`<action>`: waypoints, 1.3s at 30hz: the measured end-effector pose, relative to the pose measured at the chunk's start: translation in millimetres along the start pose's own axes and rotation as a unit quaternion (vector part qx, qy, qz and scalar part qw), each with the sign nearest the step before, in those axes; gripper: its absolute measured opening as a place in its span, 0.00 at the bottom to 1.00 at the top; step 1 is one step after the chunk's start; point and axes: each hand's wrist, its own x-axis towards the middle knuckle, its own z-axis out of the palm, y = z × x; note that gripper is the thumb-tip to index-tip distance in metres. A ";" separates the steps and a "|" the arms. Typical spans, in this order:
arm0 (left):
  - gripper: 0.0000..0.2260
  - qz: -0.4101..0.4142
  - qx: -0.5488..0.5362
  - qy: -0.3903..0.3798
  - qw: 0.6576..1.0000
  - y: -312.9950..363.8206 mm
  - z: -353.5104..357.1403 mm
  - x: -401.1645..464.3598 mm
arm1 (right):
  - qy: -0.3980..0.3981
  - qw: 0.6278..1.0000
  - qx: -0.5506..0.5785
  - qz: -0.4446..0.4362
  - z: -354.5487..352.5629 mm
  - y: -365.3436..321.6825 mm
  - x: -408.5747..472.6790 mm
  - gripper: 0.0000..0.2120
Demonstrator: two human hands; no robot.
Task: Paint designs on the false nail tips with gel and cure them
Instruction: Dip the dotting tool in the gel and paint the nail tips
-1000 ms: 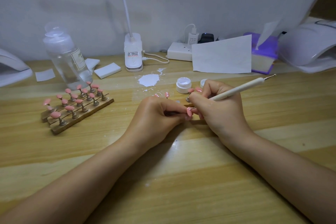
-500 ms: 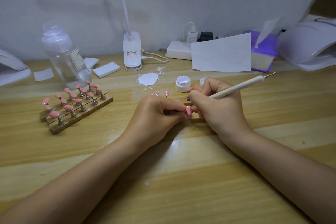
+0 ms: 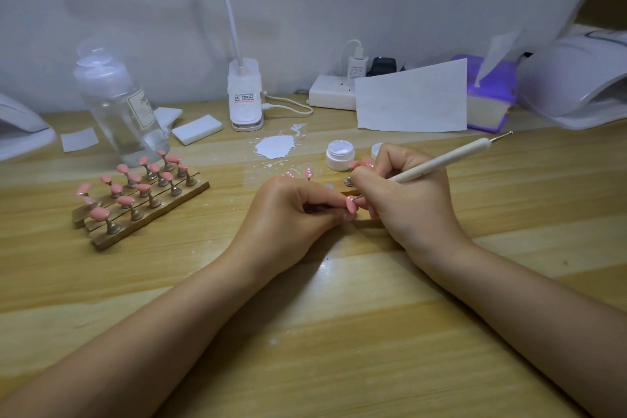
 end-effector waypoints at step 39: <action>0.05 -0.018 -0.053 0.011 0.998 -0.5 1.7 -0.9 | -0.075 0.942 -0.323 0.046 5.6 14.3 102.5 0.14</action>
